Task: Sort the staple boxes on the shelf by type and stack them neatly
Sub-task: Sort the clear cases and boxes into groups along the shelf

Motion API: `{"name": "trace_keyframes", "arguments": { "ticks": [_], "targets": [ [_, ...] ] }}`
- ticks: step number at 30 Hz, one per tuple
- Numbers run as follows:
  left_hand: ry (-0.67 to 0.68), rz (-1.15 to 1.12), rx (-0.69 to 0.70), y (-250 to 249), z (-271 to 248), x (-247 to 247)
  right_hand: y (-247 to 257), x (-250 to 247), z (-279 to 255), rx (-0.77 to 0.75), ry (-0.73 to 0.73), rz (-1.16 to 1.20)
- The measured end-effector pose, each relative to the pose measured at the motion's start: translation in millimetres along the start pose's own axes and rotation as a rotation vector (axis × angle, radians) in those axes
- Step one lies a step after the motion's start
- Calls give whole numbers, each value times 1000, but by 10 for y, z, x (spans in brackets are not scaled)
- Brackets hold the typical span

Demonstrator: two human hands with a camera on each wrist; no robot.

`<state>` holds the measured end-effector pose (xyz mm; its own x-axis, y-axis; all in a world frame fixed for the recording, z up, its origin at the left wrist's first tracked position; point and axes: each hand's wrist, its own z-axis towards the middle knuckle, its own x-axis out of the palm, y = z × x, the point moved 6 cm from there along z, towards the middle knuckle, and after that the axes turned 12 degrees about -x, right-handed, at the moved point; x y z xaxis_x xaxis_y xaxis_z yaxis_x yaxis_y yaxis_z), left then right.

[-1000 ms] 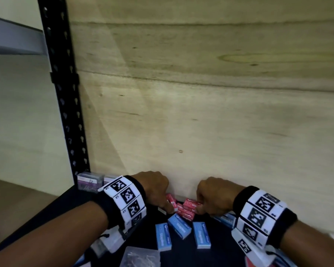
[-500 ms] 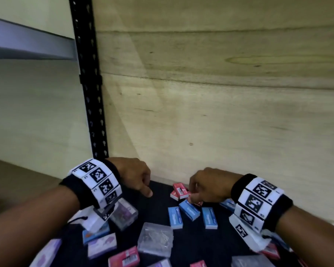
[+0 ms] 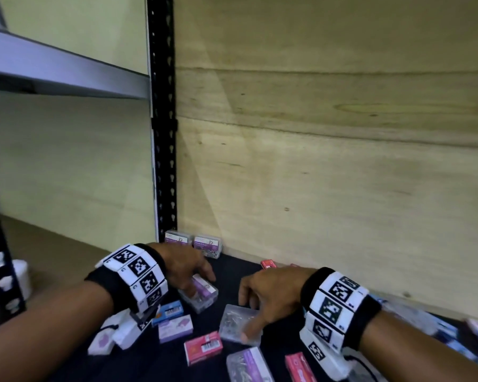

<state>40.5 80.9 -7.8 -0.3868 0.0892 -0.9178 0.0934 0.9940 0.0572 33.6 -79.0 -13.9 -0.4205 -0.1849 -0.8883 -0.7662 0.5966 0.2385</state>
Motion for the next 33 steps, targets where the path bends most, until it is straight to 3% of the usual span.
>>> {"name": "trace_keyframes", "arguments": {
  "ticks": [10, 25, 33],
  "targets": [
    [76, -40, -9, 55, 17, 90, 51, 25, 36, 17, 2, -26],
    [-31, -251, -28, 266, 249, 5, -305, -113, 162, 93, -99, 358],
    [-35, -320, -1, 294, 338, -36, -352, -69, 275, 62, -147, 444]
  ]
}}
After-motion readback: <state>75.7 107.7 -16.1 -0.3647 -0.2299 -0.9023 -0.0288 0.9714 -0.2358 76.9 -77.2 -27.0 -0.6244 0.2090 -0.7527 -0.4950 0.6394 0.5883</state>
